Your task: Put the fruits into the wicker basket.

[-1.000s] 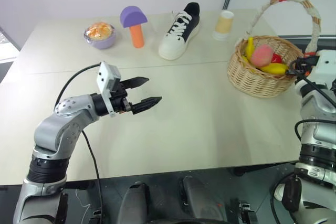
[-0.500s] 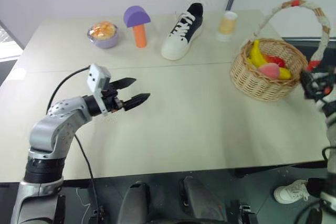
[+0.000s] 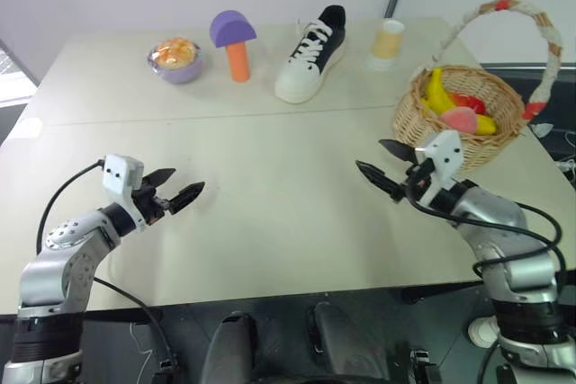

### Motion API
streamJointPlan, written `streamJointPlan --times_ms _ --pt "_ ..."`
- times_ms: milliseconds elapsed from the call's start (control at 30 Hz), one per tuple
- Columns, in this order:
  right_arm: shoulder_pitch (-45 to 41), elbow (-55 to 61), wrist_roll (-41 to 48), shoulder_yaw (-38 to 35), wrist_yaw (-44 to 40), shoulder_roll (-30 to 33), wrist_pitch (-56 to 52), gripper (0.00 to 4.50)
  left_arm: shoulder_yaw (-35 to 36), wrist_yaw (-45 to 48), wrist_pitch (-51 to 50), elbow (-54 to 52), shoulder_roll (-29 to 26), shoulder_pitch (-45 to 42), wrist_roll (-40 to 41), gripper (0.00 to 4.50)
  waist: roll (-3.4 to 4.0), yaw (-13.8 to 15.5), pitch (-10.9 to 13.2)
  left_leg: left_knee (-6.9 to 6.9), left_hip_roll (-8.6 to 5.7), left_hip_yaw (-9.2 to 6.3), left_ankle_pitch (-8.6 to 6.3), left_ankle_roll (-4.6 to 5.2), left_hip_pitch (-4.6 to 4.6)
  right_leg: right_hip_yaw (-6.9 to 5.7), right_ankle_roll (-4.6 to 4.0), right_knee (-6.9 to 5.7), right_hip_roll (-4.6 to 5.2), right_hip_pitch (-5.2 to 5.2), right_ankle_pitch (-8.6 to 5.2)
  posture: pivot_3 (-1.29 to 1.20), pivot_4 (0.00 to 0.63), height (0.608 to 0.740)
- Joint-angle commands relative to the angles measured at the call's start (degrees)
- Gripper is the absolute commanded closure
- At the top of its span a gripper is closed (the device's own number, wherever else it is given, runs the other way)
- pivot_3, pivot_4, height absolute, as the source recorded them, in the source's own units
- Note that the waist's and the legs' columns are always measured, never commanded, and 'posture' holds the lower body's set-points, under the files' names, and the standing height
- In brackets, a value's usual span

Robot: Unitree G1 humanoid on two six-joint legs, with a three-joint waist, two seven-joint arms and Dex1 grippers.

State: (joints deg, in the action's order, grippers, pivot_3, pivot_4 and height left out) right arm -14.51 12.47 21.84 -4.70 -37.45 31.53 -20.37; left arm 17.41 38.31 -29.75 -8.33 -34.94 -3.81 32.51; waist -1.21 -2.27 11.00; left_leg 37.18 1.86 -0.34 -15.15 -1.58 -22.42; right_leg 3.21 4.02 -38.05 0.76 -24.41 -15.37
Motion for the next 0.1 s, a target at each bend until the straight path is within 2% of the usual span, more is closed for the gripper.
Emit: streamJointPlan --times_ms 33,100 --pt "-2.1 -2.5 -1.1 0.7 -1.4 -0.7 2.8 1.13 2.6 -1.6 0.7 -4.2 0.3 1.4 0.5 0.0 -0.01 0.3 0.0 0.0 0.0 0.0 0.0 0.0 -0.01 -0.01 0.0 0.01 0.01 0.0 0.0 0.0 0.15 0.74" --pt "-2.8 -4.4 -1.7 1.3 -2.1 -0.8 3.9 1.13 3.0 -1.8 0.6 -5.3 0.7 2.3 1.1 0.0 -0.01 0.4 0.0 0.0 -0.02 0.01 0.0 0.0 -0.01 -0.01 0.0 0.01 0.04 0.0 0.0 0.0 0.15 0.74"
